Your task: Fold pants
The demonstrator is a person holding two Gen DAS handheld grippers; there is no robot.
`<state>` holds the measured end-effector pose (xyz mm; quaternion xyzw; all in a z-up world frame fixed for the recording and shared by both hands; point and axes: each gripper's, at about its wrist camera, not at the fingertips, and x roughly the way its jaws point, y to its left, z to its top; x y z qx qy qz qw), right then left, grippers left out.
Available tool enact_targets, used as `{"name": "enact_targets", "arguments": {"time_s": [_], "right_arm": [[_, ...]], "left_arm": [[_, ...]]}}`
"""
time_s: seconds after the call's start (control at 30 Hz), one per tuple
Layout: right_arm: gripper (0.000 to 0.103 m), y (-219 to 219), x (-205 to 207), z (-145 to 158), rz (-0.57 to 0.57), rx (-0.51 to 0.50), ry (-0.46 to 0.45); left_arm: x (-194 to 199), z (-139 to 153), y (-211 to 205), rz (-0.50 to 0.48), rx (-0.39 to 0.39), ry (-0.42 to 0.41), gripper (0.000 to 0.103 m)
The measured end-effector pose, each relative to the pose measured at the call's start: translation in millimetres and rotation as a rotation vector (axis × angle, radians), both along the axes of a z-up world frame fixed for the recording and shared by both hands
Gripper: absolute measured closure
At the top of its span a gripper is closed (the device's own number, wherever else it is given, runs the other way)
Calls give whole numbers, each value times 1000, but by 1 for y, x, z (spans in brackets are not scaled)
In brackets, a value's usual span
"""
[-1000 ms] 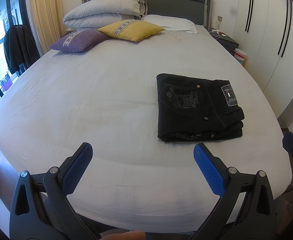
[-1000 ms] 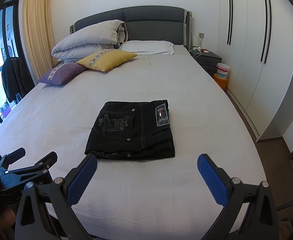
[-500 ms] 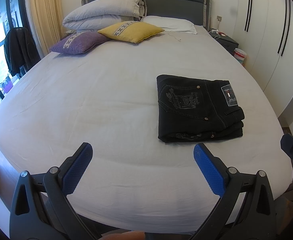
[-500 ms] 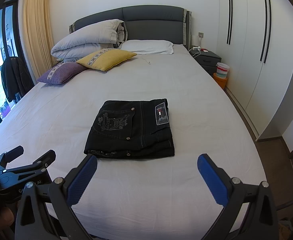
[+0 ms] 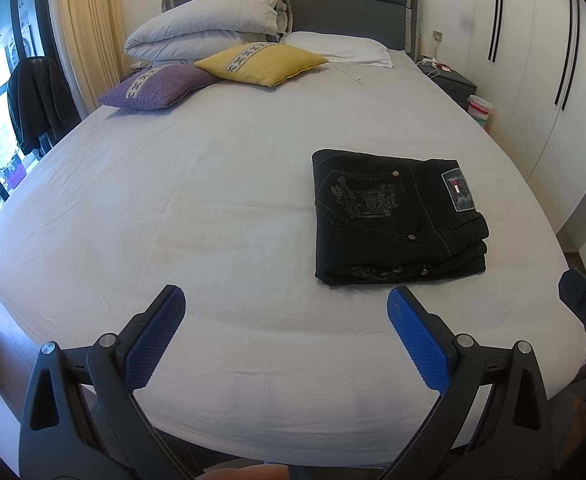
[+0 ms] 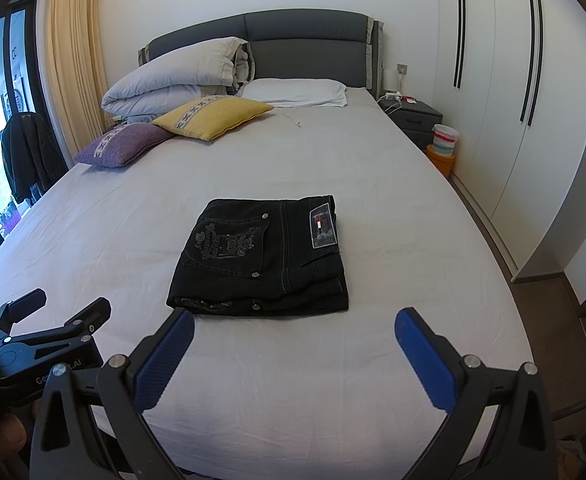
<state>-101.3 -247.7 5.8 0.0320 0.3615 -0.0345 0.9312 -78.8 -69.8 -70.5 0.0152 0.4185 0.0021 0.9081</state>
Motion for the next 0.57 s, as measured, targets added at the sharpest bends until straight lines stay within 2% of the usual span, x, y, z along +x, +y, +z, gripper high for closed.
{"name": "enact_targets", "arguments": {"time_s": [0.57], "right_arm": [[0, -3, 1, -3, 1, 0, 6]], "left_arm": [[4, 2, -1, -14, 17, -1, 0]]}}
